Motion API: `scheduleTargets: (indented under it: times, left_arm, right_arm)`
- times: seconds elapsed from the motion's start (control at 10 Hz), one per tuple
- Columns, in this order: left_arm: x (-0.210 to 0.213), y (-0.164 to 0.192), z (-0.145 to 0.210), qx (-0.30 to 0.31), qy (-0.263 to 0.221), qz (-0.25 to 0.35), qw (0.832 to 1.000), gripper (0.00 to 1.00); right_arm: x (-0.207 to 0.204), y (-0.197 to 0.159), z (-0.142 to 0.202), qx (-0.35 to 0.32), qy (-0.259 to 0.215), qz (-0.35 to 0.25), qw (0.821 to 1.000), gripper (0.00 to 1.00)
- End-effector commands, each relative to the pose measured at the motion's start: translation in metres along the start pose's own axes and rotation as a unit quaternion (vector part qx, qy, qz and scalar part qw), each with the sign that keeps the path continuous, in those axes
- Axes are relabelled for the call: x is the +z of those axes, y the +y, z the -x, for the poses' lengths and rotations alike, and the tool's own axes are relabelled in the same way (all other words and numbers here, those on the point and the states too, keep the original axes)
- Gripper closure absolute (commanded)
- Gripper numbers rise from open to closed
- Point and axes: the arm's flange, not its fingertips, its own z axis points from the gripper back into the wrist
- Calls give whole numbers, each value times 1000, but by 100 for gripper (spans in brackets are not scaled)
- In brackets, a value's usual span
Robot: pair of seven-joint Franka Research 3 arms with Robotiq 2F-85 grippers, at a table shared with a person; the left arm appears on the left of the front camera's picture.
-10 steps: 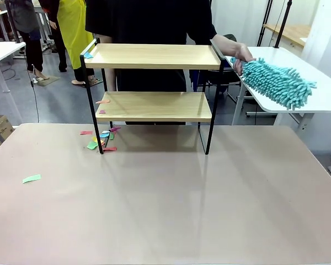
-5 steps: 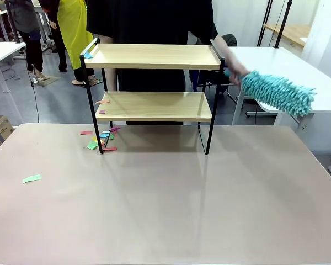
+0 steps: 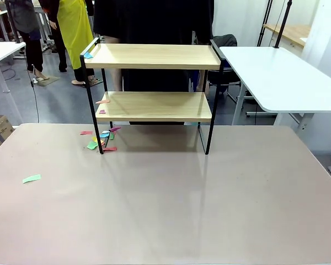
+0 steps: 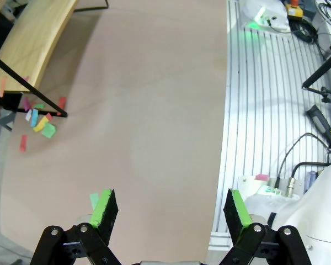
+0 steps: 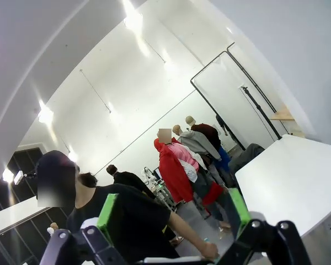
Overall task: Clean the shelf.
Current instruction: Hand the Duster back to the human.
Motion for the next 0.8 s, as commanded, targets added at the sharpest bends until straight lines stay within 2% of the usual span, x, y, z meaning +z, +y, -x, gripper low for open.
scheduleTargets:
  times: [0.0, 0.7]
  left_arm:
    - [0, 0, -1, -5, -8, 1, 1000, 0]
    - [0, 0, -1, -5, -8, 1, 1000, 0]
  right_arm:
    - [2, 0, 1, 1, -2, -1, 1000, 0]
    - [2, 0, 1, 1, -2, -1, 1000, 0]
